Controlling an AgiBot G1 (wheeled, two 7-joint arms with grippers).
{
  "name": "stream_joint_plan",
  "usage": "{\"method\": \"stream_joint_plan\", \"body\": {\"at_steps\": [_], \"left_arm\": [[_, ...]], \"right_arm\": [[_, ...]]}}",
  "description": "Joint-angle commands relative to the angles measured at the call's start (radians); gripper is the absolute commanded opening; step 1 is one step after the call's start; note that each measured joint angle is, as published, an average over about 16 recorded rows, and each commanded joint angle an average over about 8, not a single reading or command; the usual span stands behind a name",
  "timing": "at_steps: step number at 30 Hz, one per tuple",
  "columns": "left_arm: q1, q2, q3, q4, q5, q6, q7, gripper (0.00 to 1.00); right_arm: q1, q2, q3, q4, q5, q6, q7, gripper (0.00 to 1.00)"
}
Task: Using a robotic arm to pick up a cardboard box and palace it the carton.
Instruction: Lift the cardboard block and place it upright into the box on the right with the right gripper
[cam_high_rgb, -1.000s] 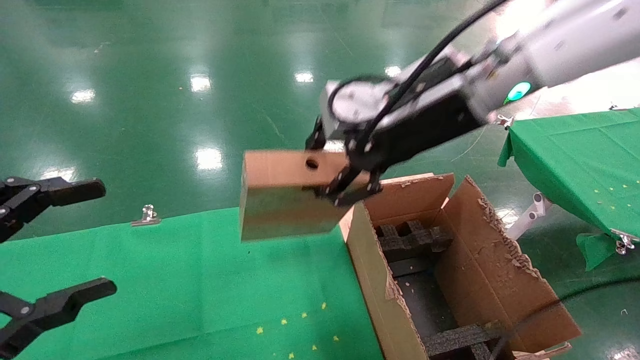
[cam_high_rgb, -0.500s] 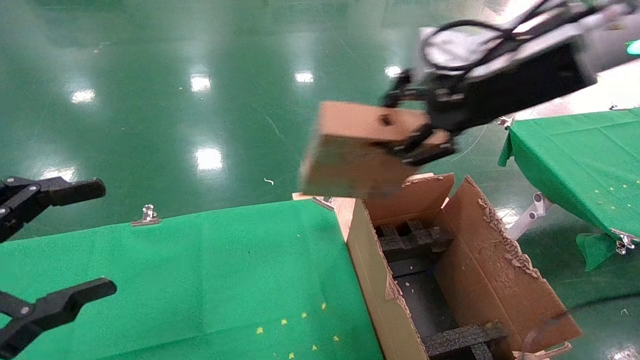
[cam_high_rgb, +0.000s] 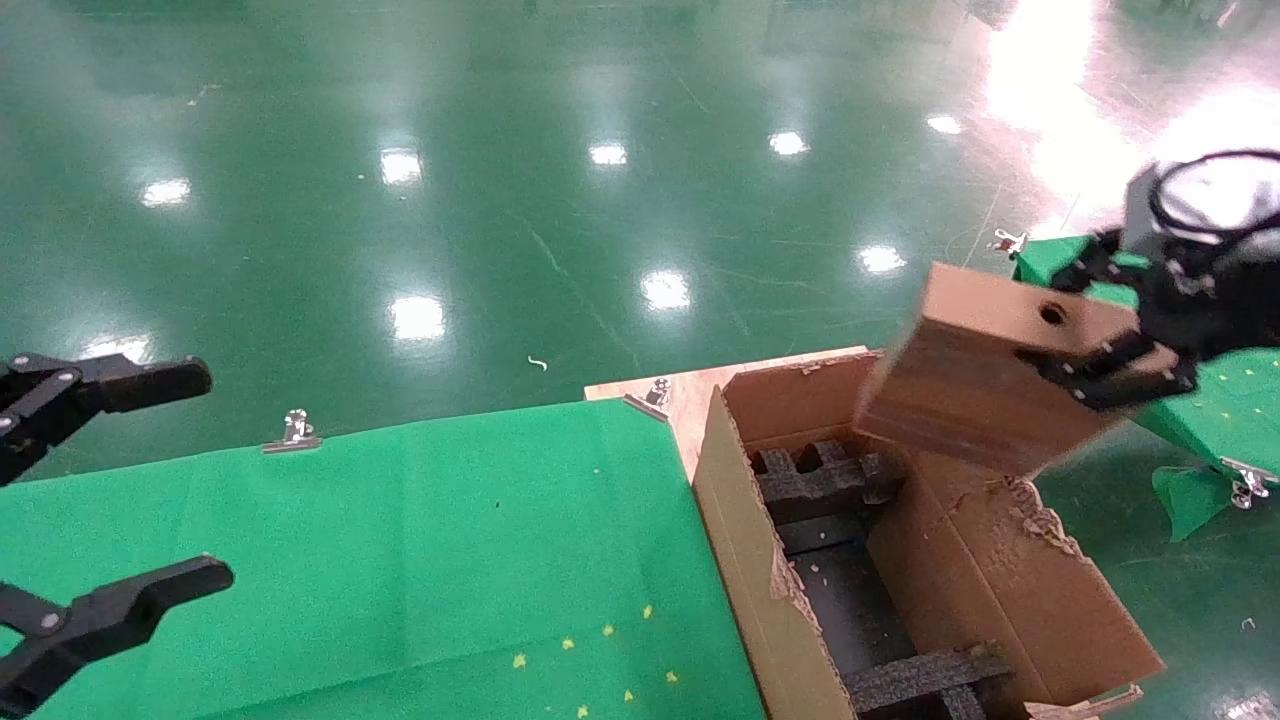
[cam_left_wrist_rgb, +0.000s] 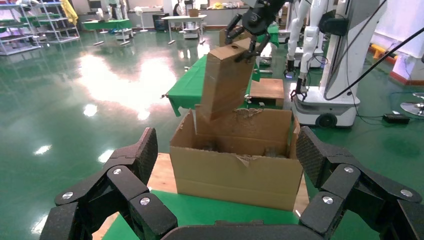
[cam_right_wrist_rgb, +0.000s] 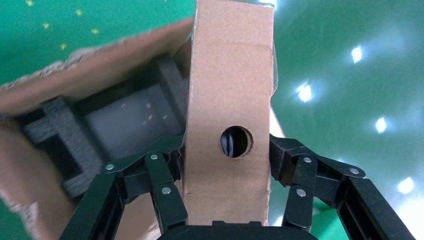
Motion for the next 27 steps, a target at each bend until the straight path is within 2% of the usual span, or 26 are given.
{"method": "stream_joint_plan", "body": {"at_steps": [1, 7, 18, 22, 27], "left_arm": [[0.0, 0.0, 0.0, 0.0, 0.0, 0.0, 0.0, 1.0], [0.0, 0.0, 0.0, 0.0, 0.0, 0.0, 0.0, 1.0], [0.0, 0.0, 0.0, 0.0, 0.0, 0.0, 0.0, 1.0], [0.0, 0.0, 0.0, 0.0, 0.0, 0.0, 0.0, 1.0], [0.0, 0.0, 0.0, 0.0, 0.0, 0.0, 0.0, 1.0]], "right_arm": [[0.003, 0.039, -0.026, 0.016, 0.003, 0.003, 0.017, 0.0], [-0.014, 0.09, -0.053, 0.03, 0.029, 0.033, 0.066, 0.0], [-0.029, 0.091, -0.056, 0.022, 0.039, 0.057, 0.097, 0.0], [-0.067, 0.109, -0.07, 0.036, 0.049, 0.134, 0.219, 0.0], [-0.134, 0.155, -0.104, 0.133, 0.034, 0.269, 0.482, 0.0]]}}
